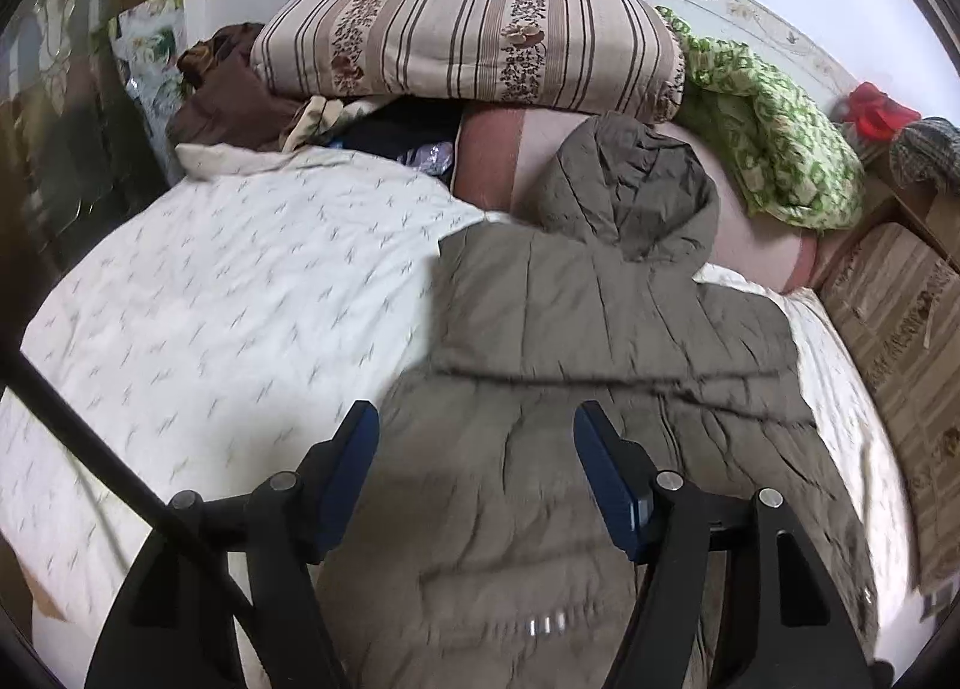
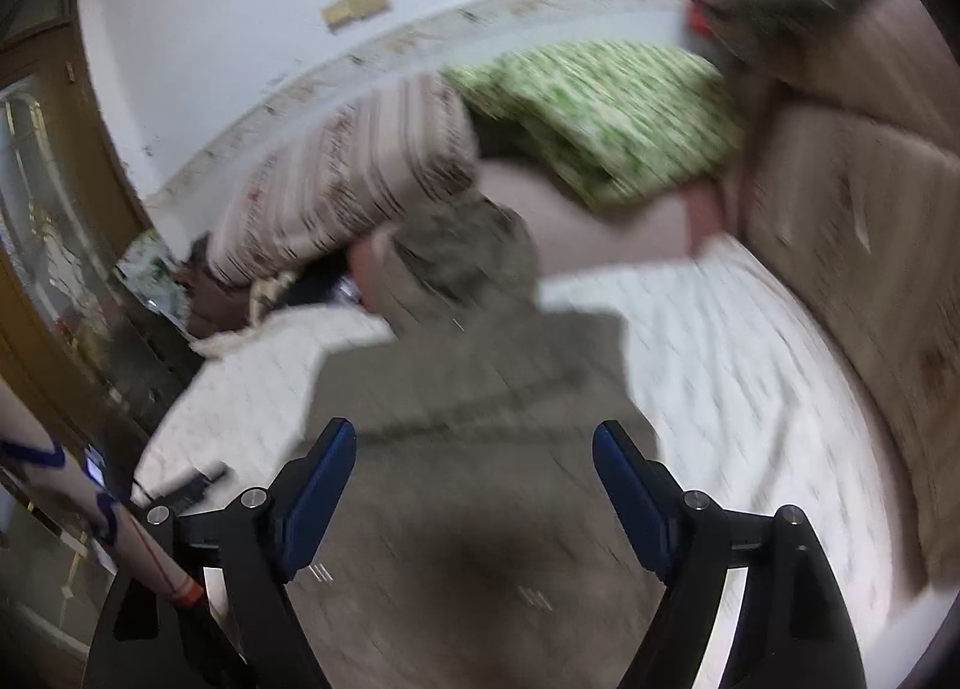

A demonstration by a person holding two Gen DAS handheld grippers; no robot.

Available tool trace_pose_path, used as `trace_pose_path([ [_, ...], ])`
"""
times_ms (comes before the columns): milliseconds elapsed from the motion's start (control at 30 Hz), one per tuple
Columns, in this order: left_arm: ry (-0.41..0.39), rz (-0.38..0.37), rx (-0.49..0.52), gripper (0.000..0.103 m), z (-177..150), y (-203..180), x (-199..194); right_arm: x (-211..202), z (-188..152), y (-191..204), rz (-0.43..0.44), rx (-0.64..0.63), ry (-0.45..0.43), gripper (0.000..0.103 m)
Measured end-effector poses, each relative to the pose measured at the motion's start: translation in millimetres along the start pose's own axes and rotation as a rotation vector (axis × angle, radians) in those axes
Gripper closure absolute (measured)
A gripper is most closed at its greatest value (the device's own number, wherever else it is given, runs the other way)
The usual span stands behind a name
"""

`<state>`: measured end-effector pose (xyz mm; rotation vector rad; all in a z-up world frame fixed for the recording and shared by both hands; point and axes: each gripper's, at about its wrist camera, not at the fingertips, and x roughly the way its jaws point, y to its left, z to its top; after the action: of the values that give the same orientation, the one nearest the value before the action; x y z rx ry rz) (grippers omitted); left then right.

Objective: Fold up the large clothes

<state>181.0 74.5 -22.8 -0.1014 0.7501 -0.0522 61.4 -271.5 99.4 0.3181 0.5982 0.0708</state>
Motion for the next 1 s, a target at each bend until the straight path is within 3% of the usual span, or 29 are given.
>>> trace_pose_path([
  [133, 0.012, 0.012, -0.016, 0.036, 1.9, 7.2, 39.2, 57.1, 69.9, 50.2, -0.02, -0.022, -0.008, 0.015],
  [267, 0.085, -0.006, -0.059, 0.036, 1.1, 27.5, 83.8, 155.8, 144.2, 104.1, -0.06, -0.025, 0.045, 0.015],
  [400, 0.12, 0.058, -0.104, 0.036, 4.6, 53.5, 114.2, 276.7, 196.7, 140.9, -0.118, -0.007, 0.094, 0.015],
  [567, 0.17, 0.044, -0.184, 0.036, 7.8, 79.6, 136.6, 409.7, 218.5, 155.0, -0.164, 0.04, 0.142, 0.015],
  [733, 0.244, 0.017, -0.186, 0.036, -3.9, 83.6, 155.4, 493.5, 217.1, 145.9, -0.217, 0.077, 0.182, 0.015],
  [867, 0.256, 0.002, -0.179, 0.036, -6.9, 81.0, 161.3, 543.2, 204.2, 124.4, -0.259, 0.158, 0.22, 0.016],
  [900, 0.251, 0.005, -0.171, 0.036, -7.1, 79.7, 160.8, 551.9, 200.7, 120.5, -0.27, 0.176, 0.232, 0.018],
  [933, 0.248, 0.007, -0.167, 0.036, -7.1, 78.9, 159.9, 560.1, 196.7, 115.1, -0.285, 0.196, 0.247, 0.039],
  [967, 0.248, 0.01, -0.164, 0.036, -7.0, 78.0, 160.0, 567.2, 191.2, 109.1, -0.279, 0.219, 0.27, 0.078],
  [1000, 0.252, 0.01, -0.164, 0.036, -6.8, 77.4, 160.4, 569.8, 188.3, 106.4, -0.255, 0.233, 0.29, 0.092],
])
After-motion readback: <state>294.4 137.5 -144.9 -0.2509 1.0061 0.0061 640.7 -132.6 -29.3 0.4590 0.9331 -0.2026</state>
